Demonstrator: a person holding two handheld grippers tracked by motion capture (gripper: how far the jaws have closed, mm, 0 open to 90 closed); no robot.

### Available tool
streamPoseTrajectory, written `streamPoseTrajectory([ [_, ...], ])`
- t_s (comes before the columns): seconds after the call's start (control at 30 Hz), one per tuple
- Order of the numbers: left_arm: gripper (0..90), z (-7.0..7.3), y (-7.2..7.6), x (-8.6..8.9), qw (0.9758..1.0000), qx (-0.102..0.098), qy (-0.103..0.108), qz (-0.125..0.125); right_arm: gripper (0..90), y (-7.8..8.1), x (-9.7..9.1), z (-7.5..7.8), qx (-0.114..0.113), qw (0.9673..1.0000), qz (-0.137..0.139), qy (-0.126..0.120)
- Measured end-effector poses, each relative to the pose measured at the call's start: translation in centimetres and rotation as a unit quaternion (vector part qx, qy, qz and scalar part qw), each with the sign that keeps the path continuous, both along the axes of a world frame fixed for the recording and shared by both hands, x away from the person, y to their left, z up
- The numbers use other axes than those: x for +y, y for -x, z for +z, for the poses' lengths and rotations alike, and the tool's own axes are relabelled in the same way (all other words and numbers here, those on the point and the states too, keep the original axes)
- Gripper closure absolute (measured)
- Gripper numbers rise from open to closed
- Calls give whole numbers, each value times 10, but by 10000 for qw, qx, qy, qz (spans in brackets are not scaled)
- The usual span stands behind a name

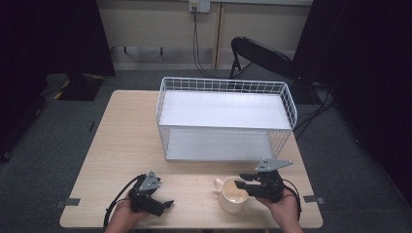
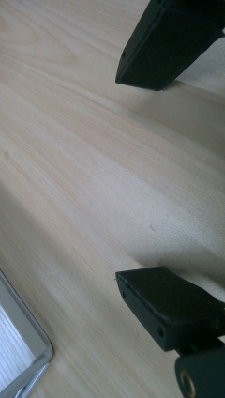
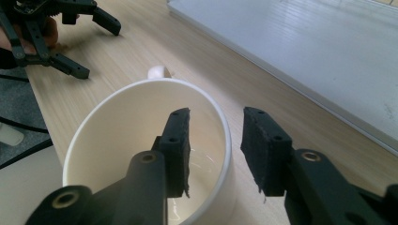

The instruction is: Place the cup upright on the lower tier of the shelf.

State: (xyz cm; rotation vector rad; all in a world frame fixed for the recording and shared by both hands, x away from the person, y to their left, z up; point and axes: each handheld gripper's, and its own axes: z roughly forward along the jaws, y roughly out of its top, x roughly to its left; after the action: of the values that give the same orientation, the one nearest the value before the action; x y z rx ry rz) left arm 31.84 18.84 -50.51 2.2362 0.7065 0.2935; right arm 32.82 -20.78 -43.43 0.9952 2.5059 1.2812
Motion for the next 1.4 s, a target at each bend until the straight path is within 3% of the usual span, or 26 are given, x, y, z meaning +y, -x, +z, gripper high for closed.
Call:
streamPoseTrajectory([
  [0.33, 60, 0, 0, 0, 10000, -1, 0, 0, 690, -1, 3, -2, -59, 9999, -64, 55],
  [0.9, 60, 0, 0, 0, 10000, -1, 1, 1, 772, -4, 3, -8, 97, 9999, -33, 134],
  [1.13, 60, 0, 0, 0, 10000, 0, 3, 2, 784, -3, 4, -8, 33, 9997, -30, 221],
  [1.23, 60, 0, 0, 0, 10000, -1, 2, 1, 812, -2, 4, -7, -158, 9991, -68, 386],
  [1.4, 60, 0, 0, 0, 10000, -2, 1, 1, 816, -2, 4, -7, -102, 9994, -74, 328],
])
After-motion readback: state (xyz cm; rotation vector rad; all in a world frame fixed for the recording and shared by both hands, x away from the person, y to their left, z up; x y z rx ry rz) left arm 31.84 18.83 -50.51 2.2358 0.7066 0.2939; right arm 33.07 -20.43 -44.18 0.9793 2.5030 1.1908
